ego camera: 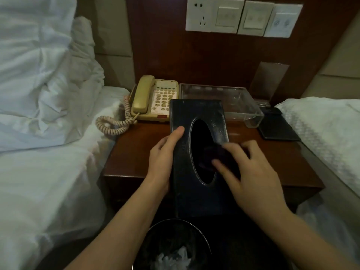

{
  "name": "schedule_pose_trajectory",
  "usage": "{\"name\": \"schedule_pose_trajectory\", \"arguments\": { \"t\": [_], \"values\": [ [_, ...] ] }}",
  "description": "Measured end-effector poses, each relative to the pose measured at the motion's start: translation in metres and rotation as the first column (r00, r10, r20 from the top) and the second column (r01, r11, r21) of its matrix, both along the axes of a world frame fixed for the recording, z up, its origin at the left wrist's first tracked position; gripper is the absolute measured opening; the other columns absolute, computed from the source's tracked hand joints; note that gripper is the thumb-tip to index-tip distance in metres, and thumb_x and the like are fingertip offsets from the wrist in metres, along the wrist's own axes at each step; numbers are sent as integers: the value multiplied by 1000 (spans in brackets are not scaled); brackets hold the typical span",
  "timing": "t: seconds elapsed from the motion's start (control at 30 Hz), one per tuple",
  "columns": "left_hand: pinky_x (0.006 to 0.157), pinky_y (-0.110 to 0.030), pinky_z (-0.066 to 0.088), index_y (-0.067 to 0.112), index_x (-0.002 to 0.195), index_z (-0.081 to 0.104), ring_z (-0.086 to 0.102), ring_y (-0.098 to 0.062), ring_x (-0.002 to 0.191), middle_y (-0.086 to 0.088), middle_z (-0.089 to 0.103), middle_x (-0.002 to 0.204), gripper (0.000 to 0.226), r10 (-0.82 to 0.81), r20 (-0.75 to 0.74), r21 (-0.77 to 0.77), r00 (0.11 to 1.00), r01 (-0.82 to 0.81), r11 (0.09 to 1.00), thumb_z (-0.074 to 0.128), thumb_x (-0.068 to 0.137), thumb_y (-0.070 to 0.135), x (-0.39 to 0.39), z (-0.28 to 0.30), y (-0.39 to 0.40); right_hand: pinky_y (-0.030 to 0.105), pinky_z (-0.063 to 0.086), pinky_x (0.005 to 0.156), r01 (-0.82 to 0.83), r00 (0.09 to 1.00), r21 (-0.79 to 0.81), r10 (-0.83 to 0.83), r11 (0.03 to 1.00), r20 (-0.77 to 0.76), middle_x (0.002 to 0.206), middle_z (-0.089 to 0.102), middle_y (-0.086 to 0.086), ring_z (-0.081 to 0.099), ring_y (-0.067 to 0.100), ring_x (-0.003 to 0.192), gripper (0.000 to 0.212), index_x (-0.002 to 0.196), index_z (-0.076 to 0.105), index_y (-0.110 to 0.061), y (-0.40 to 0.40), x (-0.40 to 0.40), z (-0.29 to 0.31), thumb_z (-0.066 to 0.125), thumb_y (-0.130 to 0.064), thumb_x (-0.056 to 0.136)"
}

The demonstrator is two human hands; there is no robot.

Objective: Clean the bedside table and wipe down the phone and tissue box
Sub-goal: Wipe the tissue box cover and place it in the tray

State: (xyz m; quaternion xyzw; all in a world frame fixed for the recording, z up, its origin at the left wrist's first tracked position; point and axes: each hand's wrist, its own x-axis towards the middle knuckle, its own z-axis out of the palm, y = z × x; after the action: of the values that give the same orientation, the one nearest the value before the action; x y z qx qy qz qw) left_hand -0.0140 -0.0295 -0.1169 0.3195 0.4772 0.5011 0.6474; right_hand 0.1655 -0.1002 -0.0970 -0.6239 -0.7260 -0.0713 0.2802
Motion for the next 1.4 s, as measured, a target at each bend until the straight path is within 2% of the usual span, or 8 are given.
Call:
{"name": "schedule_pose_trajectory", "arguments": {
  "t": [0.1, 0.27, 0.43, 0.57, 0.73, 0.87, 1.0, 1.4],
  "values": [
    [97, -45, 57, 16, 110, 77, 75, -26, 99, -8, 79, 103, 44, 26, -9, -4, 1000, -26, 1000, 77, 82, 50, 2, 5, -5, 23, 43, 69, 71, 994, -3, -71, 997, -87, 128, 38, 3, 51, 14, 99, 36, 128, 50, -27, 44, -7, 16, 53, -45, 96],
    [85, -35, 59, 14, 105, 78, 76, -23, 92, -5, 80, 95, 41, 94, -22, 0, 995, -94, 996, 75, 84, 49, 5, 7, -7, 15, 42, 58, 16, 999, -93, -19, 996, -39, 118, 35, -8, 49, 2, 73, 38, 127, 40, -41, 15, -7, 11, 43, -55, 93],
    [88, -38, 59, 16, 103, 78, 76, -23, 93, -5, 80, 96, 35, 83, 14, 44, 996, -84, 996, 74, 86, 46, 5, 6, -4, -3, 9, 48, -59, 997, -162, 65, 985, 34, 104, 44, -7, 37, -3, 55, 29, 102, 54, -36, -57, -3, -9, 52, -52, 78],
    [89, -38, 59, 17, 99, 79, 76, -23, 93, -5, 80, 95, 29, 93, 19, 72, 996, -94, 993, 72, 88, 43, 5, 5, -7, 1, 14, 49, -79, 993, -62, 84, 995, 81, 103, 47, -7, 40, -2, 64, 22, 97, 55, -32, -30, -15, -3, 55, -50, 86],
    [89, -41, 56, 13, 99, 80, 75, -29, 96, -11, 79, 96, 33, 110, 35, 69, 993, -113, 991, 72, 88, 43, 7, 6, -10, 17, 46, 53, -10, 998, 3, 10, 1000, -58, 110, 46, -8, 54, 5, 78, 26, 112, 51, -34, 9, -39, 6, 55, -49, 91],
    [93, -42, 57, 7, 103, 78, 75, -30, 98, -13, 79, 98, 40, 137, 79, 78, 987, -143, 987, 71, 87, 43, 8, 9, -7, 11, 44, 53, -183, 983, -40, 184, 982, 24, 108, 49, -10, 54, 1, 72, 31, 118, 49, -36, -5, -53, 1, 48, -52, 91],
    [81, -33, 56, 15, 101, 79, 76, -21, 92, -6, 79, 93, 41, 104, 18, 61, 994, -105, 993, 64, 91, 52, 4, 7, -7, 9, 36, 53, -80, 996, 5, 80, 997, -27, 106, 49, -13, 50, 0, 73, 31, 118, 51, -40, 33, -56, 15, 54, -51, 89],
    [101, -45, 53, 15, 106, 80, 74, -26, 102, -9, 78, 103, 39, 74, 72, 60, 995, -78, 995, 66, 91, 49, 1, 9, -7, 7, 27, 50, -165, 984, 30, 163, 986, 69, 87, 53, -17, 45, -3, 61, 17, 95, 56, -35, 35, -51, 22, 55, -49, 86]
  ]
}}
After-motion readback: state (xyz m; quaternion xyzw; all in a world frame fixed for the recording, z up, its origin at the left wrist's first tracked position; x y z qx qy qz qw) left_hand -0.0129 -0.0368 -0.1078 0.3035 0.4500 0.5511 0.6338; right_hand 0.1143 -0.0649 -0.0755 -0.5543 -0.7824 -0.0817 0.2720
